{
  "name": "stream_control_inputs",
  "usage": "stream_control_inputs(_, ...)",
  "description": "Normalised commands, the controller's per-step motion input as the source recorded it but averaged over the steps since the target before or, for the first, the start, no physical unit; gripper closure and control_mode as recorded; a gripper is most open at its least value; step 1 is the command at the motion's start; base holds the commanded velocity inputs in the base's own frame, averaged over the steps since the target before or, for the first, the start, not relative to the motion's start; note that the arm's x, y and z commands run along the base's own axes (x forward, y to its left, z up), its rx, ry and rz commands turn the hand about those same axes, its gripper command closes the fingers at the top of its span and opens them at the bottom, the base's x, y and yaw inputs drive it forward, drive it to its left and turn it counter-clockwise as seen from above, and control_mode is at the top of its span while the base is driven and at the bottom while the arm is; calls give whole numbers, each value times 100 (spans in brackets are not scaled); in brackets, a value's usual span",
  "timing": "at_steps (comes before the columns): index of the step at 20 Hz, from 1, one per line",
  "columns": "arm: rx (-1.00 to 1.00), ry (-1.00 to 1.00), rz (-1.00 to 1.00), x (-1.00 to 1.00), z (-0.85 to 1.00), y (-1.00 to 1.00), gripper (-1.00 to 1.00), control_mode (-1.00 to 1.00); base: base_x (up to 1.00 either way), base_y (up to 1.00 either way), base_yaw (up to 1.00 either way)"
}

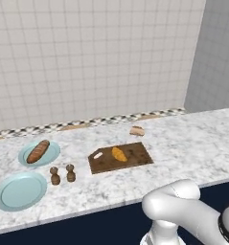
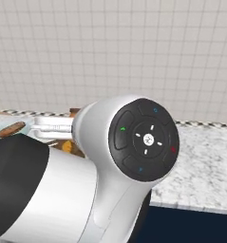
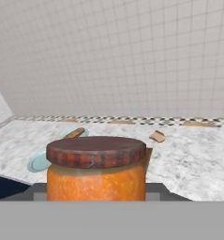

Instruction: From the different types of pastries on the counter, select a croissant and place it on the cutting board. Then retrieve a jar of jam from the cabinet and place it alongside the croissant on the cutting board.

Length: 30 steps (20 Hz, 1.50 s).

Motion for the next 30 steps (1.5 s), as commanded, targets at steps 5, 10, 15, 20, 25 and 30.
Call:
stream_control_inputs(5,0,0,0,0,0,0,100,100,52,35,-3)
stream_control_inputs(10,0,0,0,0,0,0,100,-100,0,0,0)
stream_control_inputs(15,0,0,0,0,0,0,100,-100,0,0,0)
stream_control_inputs(20,0,0,-3,0,-9,3,100,-100,0,0,0)
stream_control_inputs(25,-13,10,-21,69,-100,100,100,-100,0,0,0)
stream_control_inputs(30,-2,1,-13,100,-100,93,100,-100,0,0,0)
